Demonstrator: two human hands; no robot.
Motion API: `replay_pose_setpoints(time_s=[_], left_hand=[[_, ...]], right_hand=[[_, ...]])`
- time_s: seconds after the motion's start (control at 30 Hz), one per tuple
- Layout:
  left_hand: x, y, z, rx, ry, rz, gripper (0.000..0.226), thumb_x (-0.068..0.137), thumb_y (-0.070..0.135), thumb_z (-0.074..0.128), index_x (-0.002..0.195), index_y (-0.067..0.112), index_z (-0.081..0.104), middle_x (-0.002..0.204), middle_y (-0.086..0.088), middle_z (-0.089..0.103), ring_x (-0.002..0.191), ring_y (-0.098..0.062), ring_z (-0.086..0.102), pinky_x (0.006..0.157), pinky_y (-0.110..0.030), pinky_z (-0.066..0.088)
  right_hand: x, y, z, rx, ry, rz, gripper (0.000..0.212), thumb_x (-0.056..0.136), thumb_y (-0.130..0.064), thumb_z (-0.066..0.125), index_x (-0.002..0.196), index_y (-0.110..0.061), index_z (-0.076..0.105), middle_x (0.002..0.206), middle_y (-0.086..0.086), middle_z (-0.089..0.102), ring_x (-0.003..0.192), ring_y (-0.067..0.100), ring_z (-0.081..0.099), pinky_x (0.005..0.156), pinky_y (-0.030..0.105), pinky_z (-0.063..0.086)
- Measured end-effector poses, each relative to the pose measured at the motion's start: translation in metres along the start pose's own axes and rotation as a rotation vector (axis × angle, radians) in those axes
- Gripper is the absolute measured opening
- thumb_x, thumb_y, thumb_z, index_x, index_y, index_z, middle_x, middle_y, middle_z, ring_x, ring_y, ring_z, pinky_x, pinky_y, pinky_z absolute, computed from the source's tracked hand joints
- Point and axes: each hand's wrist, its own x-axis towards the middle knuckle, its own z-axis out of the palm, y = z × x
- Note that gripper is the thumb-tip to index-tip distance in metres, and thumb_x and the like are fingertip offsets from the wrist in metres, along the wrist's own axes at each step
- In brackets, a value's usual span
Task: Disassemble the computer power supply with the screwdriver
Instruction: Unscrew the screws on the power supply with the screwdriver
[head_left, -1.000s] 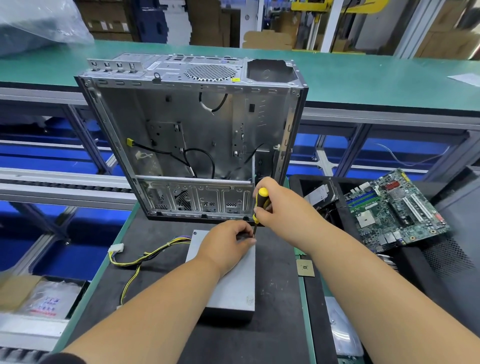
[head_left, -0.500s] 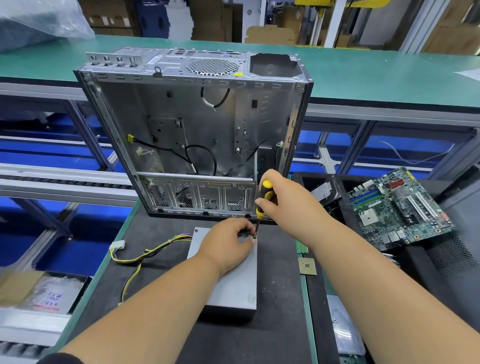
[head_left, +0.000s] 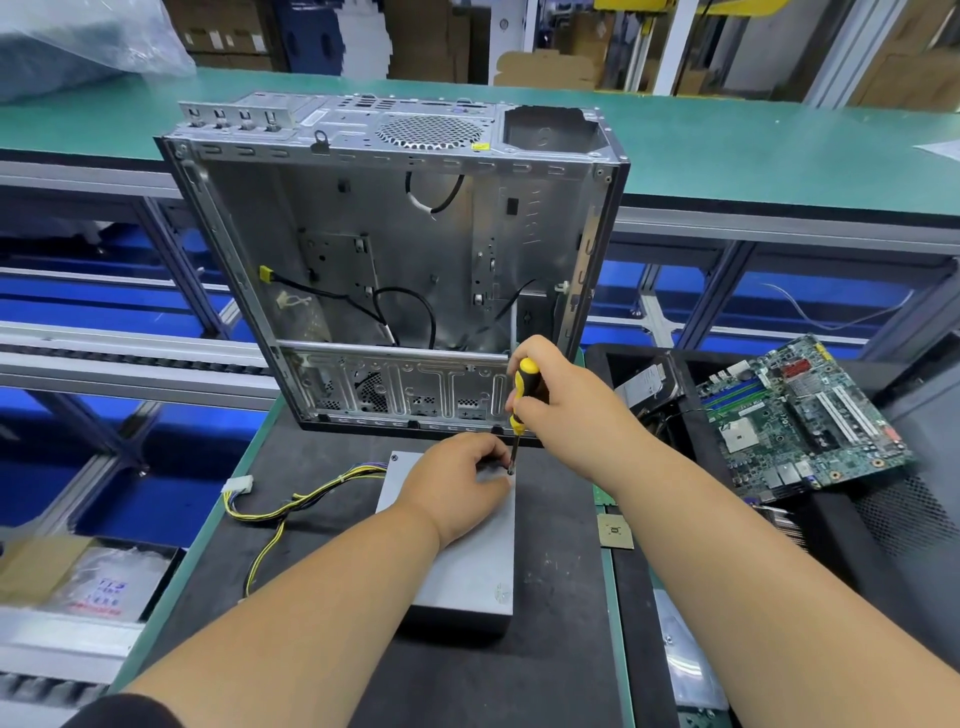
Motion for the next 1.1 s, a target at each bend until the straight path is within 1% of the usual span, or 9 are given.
replay_pose_setpoints(time_s=[0.07,0.17,0.23,0.3,0.4,0.63,0.8,0.97,1.1], left_hand=[[0.000,0.001,0.000,-0.016,0.009,0.002,0.015,0.079,0.028,0.069,0.081,0.039,0.059,0.094,0.016,0.063,0.091,-0.002,0.060,0.089,-0.030,0.051],[0.000,0.000,0.001,-0.013,0.019,-0.001,0.016,0.079,0.029,0.070,0.080,0.040,0.058,0.093,0.017,0.063,0.091,0.000,0.059,0.089,-0.030,0.051],[0.000,0.000,0.001,-0.012,0.022,0.004,0.013,0.079,0.030,0.071,0.084,0.037,0.060,0.094,0.016,0.063,0.092,-0.001,0.059,0.090,-0.030,0.051],[0.000,-0.001,0.002,-0.015,0.022,0.004,0.013,0.079,0.030,0.071,0.085,0.036,0.061,0.094,0.016,0.063,0.091,-0.001,0.059,0.090,-0.030,0.051],[0.000,-0.001,0.002,-0.005,0.021,0.002,0.015,0.079,0.031,0.071,0.085,0.038,0.060,0.093,0.017,0.062,0.090,-0.001,0.059,0.088,-0.030,0.051],[0.000,-0.001,0.001,0.007,0.020,0.011,0.014,0.080,0.031,0.072,0.088,0.034,0.060,0.094,0.016,0.064,0.092,-0.004,0.061,0.089,-0.032,0.052],[-0.001,0.000,0.000,-0.003,0.022,0.008,0.013,0.080,0.031,0.071,0.088,0.034,0.061,0.093,0.016,0.064,0.091,-0.003,0.061,0.089,-0.032,0.052],[-0.001,0.000,0.001,-0.007,0.019,0.005,0.013,0.081,0.030,0.071,0.091,0.033,0.062,0.095,0.016,0.065,0.093,-0.003,0.060,0.091,-0.031,0.051],[-0.001,0.000,0.001,-0.012,0.017,0.004,0.016,0.081,0.029,0.070,0.095,0.033,0.063,0.099,0.016,0.065,0.096,-0.006,0.060,0.092,-0.031,0.050]], right_hand=[[0.001,0.000,0.005,0.026,0.062,-0.030,0.016,0.098,-0.037,0.050,0.093,-0.023,0.045,0.086,0.005,0.062,0.080,0.028,0.061,0.075,0.047,0.053],[0.006,0.005,0.013,0.177,0.146,-0.036,0.020,0.100,-0.037,0.048,0.090,-0.021,0.053,0.090,-0.001,0.060,0.083,0.019,0.061,0.081,0.045,0.053],[0.008,0.007,0.021,0.465,0.152,0.038,0.013,0.099,-0.033,0.048,0.092,-0.025,0.056,0.082,-0.005,0.064,0.079,0.014,0.058,0.079,0.042,0.050],[0.009,0.011,0.031,0.773,0.171,0.068,0.013,0.095,-0.030,0.047,0.089,-0.022,0.055,0.069,-0.005,0.056,0.071,0.016,0.051,0.074,0.036,0.044],[0.011,0.013,0.038,1.004,0.182,0.030,0.016,0.089,-0.034,0.048,0.079,-0.022,0.052,0.065,-0.007,0.043,0.062,0.013,0.038,0.061,0.022,0.038],[0.016,0.009,0.041,1.031,0.073,-0.068,0.018,0.094,-0.025,0.043,0.078,-0.016,0.047,0.061,-0.002,0.037,0.057,0.016,0.029,0.052,0.023,0.028],[0.019,0.010,0.038,1.048,0.044,-0.032,0.018,0.093,-0.026,0.046,0.078,-0.017,0.040,0.065,0.000,0.046,0.058,0.016,0.037,0.055,0.024,0.033],[0.017,0.014,0.039,1.024,0.093,0.019,0.026,0.093,-0.036,0.048,0.081,-0.016,0.057,0.082,0.001,0.061,0.069,0.014,0.055,0.063,0.020,0.046],[0.018,0.010,0.046,0.977,0.100,0.084,0.042,0.094,-0.045,0.040,0.075,-0.020,0.067,0.074,-0.001,0.059,0.069,0.012,0.053,0.073,0.030,0.044]])
